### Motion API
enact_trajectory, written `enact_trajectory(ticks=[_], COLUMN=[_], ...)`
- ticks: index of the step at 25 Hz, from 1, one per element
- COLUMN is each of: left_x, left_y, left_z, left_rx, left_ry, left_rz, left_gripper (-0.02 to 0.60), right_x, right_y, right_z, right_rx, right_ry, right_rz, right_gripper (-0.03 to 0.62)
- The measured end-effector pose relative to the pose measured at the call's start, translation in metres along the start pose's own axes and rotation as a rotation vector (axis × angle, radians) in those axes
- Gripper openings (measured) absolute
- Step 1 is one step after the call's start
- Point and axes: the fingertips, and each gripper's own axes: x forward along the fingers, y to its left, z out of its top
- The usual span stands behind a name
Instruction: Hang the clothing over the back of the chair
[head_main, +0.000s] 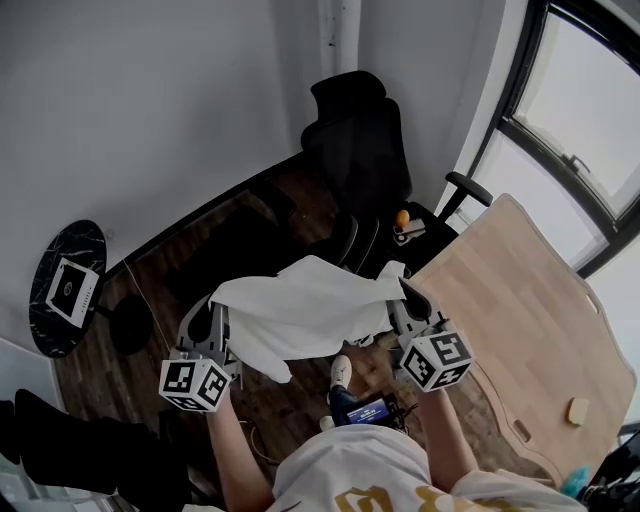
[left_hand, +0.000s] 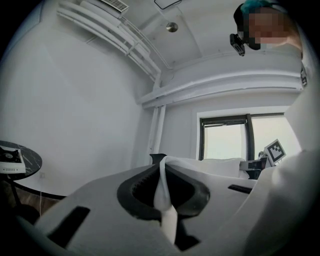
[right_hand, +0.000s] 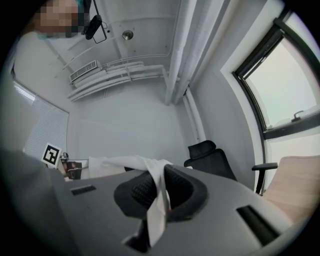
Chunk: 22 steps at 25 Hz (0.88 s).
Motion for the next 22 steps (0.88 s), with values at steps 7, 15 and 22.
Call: enact_trajectory(ticks=[7, 15, 22], left_x=[0.028, 0.071, 0.105], left_y=[0.025, 0.05, 0.071], left_z=[0.017, 0.027, 0.027], left_rx=[-0.008, 0.007, 0.01], left_ry=[-0.023, -0.021, -0.017], left_rz=[0.013, 0.003, 0.007], left_gripper=[0.026, 0.026, 0.026], right_x=[0.041, 0.092, 0.139], right_y=[0.003, -0.011, -0.027], right_z=[0.026, 0.039, 0.041], right_rx=[-0.054, -0.065, -0.098], right_ry=[-0.024, -0.016, 0.032], right_rz=[0.021, 0.014, 0.011], right_gripper=[0.025, 0.025, 0.025])
